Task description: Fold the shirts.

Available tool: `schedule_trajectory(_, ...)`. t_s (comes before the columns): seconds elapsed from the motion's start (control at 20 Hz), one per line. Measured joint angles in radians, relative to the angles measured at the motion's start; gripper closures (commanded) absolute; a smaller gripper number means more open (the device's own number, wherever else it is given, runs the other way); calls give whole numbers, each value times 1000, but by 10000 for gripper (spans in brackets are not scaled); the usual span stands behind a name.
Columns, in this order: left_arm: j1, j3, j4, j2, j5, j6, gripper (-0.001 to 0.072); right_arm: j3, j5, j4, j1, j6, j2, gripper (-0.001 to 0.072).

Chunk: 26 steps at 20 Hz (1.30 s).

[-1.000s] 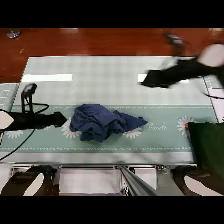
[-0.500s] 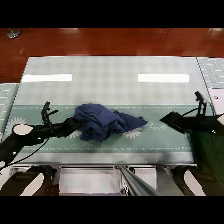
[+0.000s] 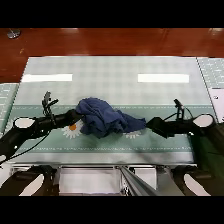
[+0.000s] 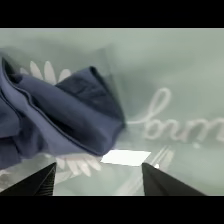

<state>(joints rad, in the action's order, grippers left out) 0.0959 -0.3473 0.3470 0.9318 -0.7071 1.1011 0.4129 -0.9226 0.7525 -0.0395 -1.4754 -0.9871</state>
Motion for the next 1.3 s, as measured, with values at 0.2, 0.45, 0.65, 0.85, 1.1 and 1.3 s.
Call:
schedule_trajectory(0.2,2,-9,-4,1,-14,-11,682,77,47,-73,-109,22,-151,318)
schedule_trajectory(0.45,-6,-45,-3,0,-37,-35,683,252,55,-96,-161,54,-288,683)
schedule_trajectory(0.65,-94,-225,22,-7,-138,-53,683,556,-39,-11,-118,45,-307,683)
schedule_trajectory(0.85,-208,-512,58,-33,-224,-22,683,1006,-185,179,-61,-28,-264,683)
schedule_trajectory(1.1,-343,-888,266,-109,-301,99,684,1389,-319,413,-37,-63,-101,683)
schedule_trajectory(1.3,-431,-1092,432,-226,-322,158,683,1477,-386,511,-32,-63,86,683)
